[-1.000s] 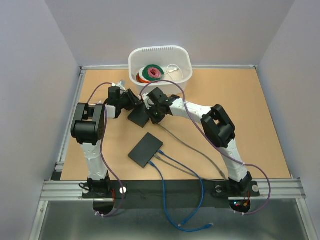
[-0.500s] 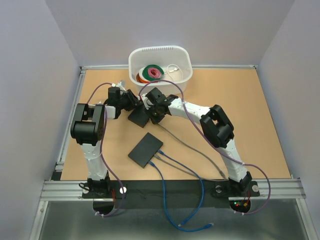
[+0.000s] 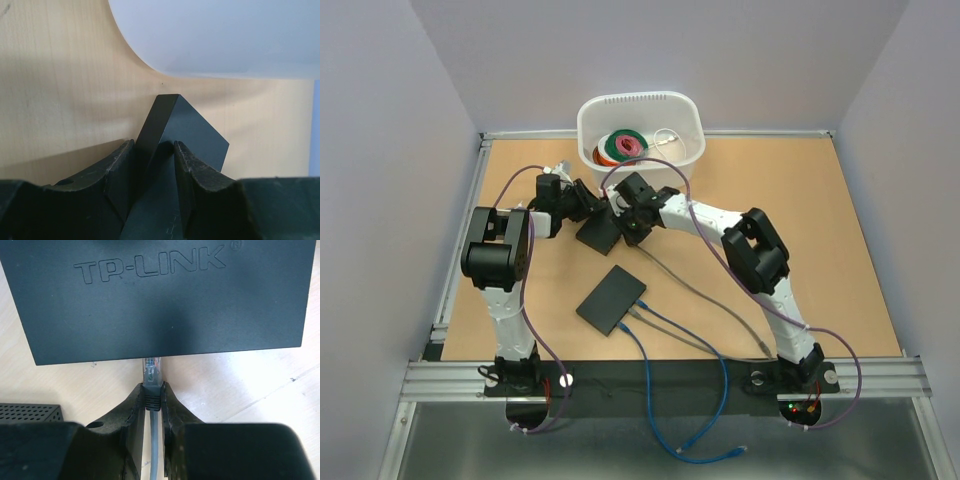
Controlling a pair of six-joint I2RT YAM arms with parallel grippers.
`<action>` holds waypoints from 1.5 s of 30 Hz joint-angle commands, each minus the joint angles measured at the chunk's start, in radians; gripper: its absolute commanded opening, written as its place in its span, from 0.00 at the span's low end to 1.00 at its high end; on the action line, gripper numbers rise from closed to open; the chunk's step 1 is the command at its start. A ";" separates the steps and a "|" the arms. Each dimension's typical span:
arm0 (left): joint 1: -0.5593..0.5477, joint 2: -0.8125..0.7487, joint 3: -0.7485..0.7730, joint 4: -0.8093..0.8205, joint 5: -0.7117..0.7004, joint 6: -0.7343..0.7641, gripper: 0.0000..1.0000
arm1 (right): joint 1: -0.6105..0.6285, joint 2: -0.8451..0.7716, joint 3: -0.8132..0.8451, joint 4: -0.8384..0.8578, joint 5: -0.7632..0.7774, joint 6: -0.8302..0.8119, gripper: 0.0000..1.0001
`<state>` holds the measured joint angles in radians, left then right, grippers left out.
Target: Insert the plug into the switch port
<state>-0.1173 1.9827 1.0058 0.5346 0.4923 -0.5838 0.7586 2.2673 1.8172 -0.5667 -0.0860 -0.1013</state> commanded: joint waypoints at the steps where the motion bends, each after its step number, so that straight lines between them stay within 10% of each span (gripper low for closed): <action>1: -0.008 -0.044 -0.026 -0.033 0.009 0.027 0.47 | -0.024 0.034 0.037 -0.029 0.022 -0.015 0.01; 45: -0.031 -0.062 -0.061 -0.022 -0.035 0.010 0.47 | 0.030 0.077 0.246 -0.104 -0.073 0.057 0.00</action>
<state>-0.1299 1.9591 0.9745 0.5529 0.4442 -0.5861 0.7666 2.3501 1.9957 -0.7227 -0.1394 -0.0616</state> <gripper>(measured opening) 0.472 0.191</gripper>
